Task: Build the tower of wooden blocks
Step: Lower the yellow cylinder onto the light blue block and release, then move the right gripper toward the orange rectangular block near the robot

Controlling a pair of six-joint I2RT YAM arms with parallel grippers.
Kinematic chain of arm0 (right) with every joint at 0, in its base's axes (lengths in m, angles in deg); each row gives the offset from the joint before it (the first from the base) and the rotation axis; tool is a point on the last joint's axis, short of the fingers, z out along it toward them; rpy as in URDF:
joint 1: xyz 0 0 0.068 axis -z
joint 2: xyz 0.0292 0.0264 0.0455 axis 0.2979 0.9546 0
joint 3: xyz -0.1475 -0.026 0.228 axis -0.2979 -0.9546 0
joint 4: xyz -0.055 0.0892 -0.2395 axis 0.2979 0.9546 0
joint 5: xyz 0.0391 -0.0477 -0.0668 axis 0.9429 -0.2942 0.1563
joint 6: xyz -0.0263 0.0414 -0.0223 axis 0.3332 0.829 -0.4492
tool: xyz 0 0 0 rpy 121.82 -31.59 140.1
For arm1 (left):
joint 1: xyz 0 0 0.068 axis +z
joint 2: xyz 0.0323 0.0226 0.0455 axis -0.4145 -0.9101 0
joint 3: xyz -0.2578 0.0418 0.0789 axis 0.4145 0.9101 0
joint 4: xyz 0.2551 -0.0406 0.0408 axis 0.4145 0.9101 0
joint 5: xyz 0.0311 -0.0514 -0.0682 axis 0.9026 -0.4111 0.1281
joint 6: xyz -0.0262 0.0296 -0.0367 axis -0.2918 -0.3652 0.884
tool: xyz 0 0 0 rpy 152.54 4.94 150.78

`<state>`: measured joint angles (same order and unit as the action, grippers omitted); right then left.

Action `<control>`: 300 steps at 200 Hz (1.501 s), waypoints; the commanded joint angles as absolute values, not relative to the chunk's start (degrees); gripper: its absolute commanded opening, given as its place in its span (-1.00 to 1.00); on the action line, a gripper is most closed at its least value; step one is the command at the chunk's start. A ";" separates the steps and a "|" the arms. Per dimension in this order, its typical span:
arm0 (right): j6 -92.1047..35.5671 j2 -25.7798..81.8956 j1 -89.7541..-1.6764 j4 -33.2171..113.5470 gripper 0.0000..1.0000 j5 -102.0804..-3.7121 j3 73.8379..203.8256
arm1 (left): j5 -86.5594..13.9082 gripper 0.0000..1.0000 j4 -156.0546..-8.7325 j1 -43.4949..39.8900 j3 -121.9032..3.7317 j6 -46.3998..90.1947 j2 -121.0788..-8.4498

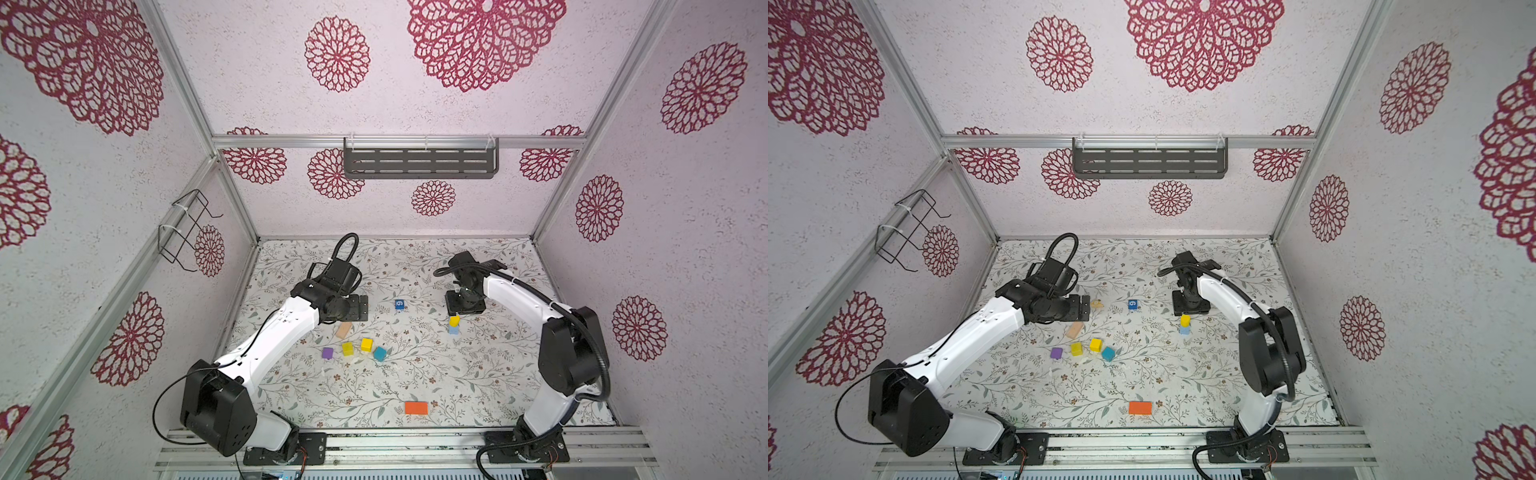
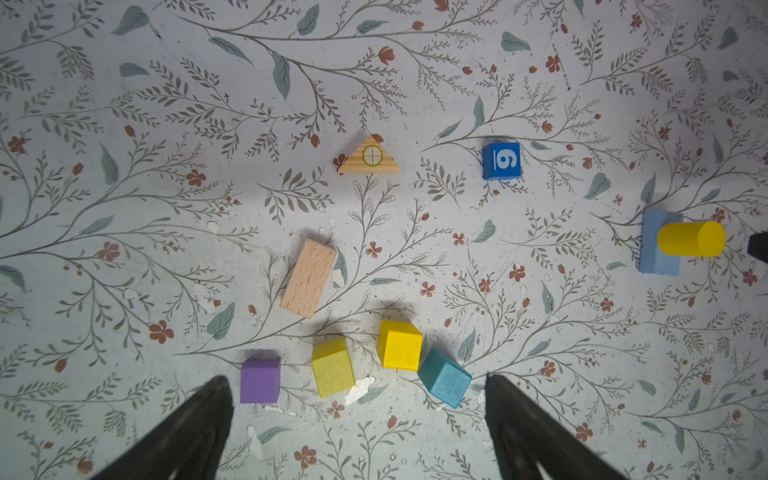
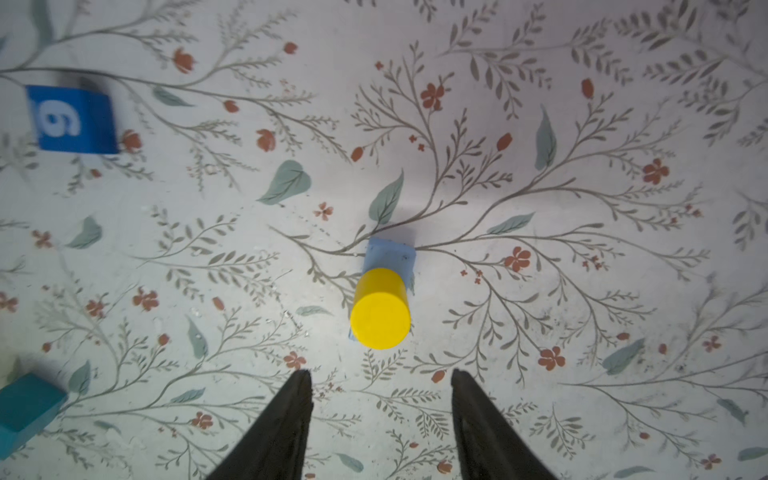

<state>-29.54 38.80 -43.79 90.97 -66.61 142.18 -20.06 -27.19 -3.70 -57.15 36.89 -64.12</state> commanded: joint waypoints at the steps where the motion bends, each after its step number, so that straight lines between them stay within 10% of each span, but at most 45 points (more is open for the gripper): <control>1: -33.13 34.52 -47.93 93.67 0.17 -66.22 140.42 | -19.62 0.95 -25.90 -3.63 -55.21 39.34 -60.68; 158: -26.28 18.87 -76.93 82.19 0.40 -62.58 116.42 | -17.28 0.95 -28.00 -6.79 -38.55 48.21 -48.58; 300: -22.77 26.44 -90.26 76.17 0.64 -63.96 113.63 | -13.23 0.95 -27.47 -8.21 -34.46 50.29 -42.86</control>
<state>-24.36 25.53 -89.47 76.22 -61.89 113.41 -14.70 -27.24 -7.87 -34.72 48.84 -43.05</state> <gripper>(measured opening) 0.821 0.974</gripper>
